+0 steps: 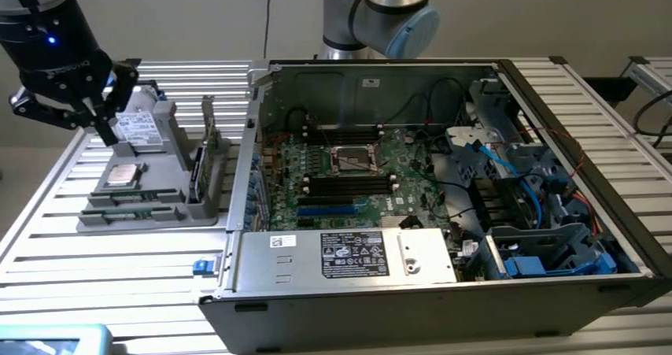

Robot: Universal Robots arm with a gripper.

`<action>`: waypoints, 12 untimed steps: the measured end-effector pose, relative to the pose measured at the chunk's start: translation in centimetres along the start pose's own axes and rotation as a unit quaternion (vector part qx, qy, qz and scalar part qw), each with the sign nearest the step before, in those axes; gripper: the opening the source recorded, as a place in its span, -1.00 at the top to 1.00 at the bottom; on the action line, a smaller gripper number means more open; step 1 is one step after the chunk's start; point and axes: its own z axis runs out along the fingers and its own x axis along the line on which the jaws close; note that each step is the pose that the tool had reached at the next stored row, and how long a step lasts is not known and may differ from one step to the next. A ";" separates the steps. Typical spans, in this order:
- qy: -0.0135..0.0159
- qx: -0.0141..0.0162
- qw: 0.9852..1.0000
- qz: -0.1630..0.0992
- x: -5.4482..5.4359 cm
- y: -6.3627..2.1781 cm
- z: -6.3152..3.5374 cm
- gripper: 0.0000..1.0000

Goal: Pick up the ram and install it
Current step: 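Pick up the ram and move it above insertion slot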

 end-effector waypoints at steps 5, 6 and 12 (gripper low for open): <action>0.001 0.000 0.999 -0.046 0.0 -0.01 0.01 0.79; 0.001 0.001 0.999 -0.054 0.0 0.00 0.00 0.79; 0.003 0.001 0.994 -0.109 0.0 0.00 0.00 0.79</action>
